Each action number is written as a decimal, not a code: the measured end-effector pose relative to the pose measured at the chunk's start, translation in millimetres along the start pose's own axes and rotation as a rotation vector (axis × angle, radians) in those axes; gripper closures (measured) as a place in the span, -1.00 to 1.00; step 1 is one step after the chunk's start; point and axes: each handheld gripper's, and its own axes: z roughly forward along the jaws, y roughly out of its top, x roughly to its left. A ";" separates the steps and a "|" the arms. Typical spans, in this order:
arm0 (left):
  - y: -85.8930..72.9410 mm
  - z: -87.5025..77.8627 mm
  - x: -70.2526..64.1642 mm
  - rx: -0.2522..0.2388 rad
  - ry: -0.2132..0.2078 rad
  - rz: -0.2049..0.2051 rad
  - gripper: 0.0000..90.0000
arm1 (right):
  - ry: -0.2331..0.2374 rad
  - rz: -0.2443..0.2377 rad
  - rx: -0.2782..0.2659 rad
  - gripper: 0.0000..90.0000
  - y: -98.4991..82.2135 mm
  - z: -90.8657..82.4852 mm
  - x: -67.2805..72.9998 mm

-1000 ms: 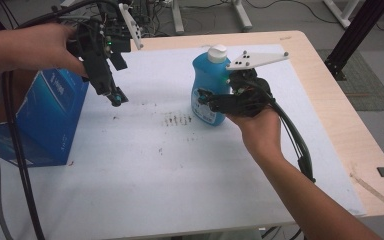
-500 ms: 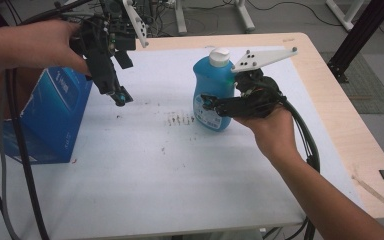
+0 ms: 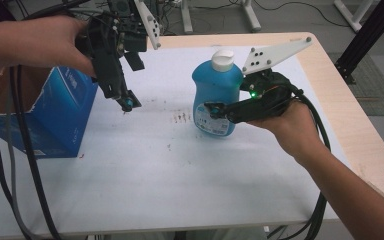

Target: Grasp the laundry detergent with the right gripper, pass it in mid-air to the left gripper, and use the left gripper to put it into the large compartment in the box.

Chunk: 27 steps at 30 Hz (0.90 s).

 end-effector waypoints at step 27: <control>21.6 -17.6 -38.8 -0.019 -0.047 0.012 -0.90 | 0.283 -0.163 0.004 0.02 29.1 27.3 32.9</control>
